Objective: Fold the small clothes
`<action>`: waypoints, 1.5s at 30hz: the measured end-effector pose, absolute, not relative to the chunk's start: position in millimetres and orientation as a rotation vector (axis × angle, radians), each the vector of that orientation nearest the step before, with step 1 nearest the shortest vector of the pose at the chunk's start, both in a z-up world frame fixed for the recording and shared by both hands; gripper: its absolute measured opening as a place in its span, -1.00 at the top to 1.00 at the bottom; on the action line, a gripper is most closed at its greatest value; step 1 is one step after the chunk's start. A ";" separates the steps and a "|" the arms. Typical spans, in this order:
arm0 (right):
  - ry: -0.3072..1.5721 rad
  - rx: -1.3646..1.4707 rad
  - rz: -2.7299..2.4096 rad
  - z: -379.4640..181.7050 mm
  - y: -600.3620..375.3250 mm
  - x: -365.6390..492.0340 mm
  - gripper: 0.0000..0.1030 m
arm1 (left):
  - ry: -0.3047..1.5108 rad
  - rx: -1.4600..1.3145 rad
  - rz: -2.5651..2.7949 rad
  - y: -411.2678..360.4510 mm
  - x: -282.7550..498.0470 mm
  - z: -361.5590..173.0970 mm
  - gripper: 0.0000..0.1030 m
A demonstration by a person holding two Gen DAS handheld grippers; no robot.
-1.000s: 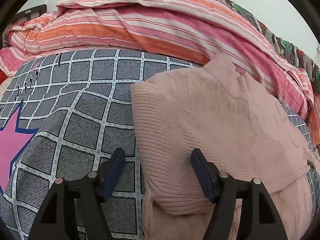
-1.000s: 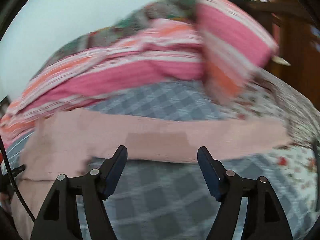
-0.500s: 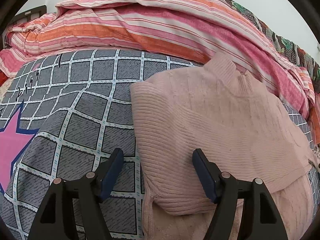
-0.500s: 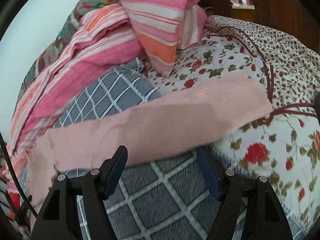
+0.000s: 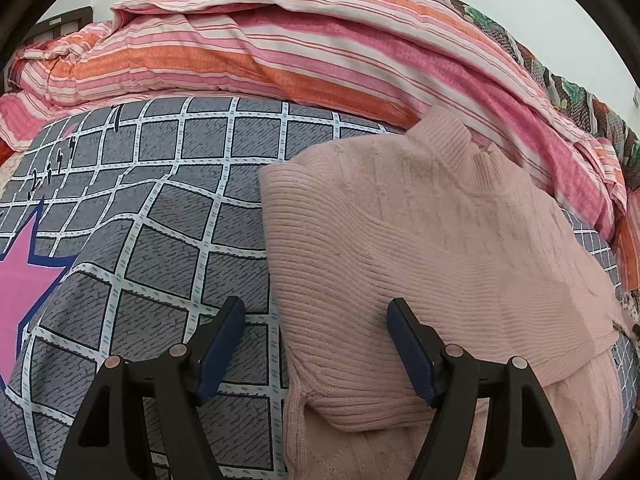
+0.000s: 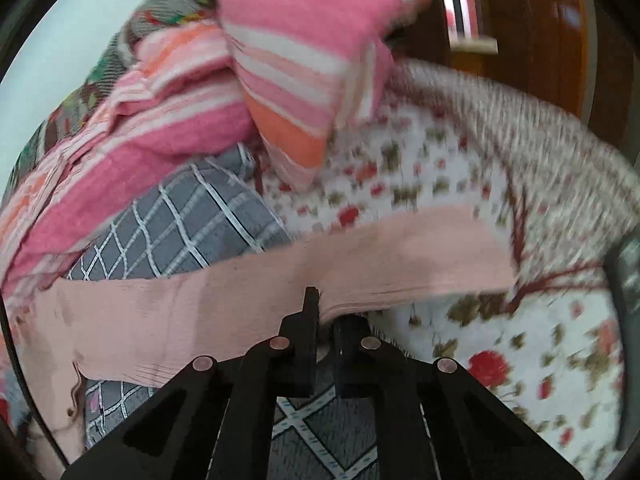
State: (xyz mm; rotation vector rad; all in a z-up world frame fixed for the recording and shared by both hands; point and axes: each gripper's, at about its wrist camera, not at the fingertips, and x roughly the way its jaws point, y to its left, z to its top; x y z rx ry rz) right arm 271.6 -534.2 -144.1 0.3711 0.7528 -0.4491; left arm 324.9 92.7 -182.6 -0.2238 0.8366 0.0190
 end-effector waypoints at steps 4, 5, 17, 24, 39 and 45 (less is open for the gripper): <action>0.657 0.188 -0.459 -101.8 -495.2 265.4 0.89 | 0.823 -0.248 -0.005 94.6 322.2 -180.6 -0.51; 0.641 0.155 -0.457 -94.1 -485.6 264.5 0.89 | 0.822 -0.257 -0.013 95.5 322.1 -180.6 -0.52; 0.520 -0.217 -0.246 -1.1 -266.8 267.8 0.90 | 0.756 -0.512 -0.106 132.2 282.7 -152.7 -0.58; 0.572 -0.268 0.054 -35.6 -119.9 290.0 0.90 | 0.746 -0.333 -0.045 147.0 222.4 -140.0 -0.58; 0.692 -0.160 0.321 -113.4 -93.2 270.5 -0.54 | 0.837 -0.432 -0.214 139.8 183.1 -144.8 -0.58; 0.691 -0.125 0.075 -118.7 -192.3 264.2 -0.56 | 0.844 -0.406 -0.296 89.5 212.5 -138.1 -0.55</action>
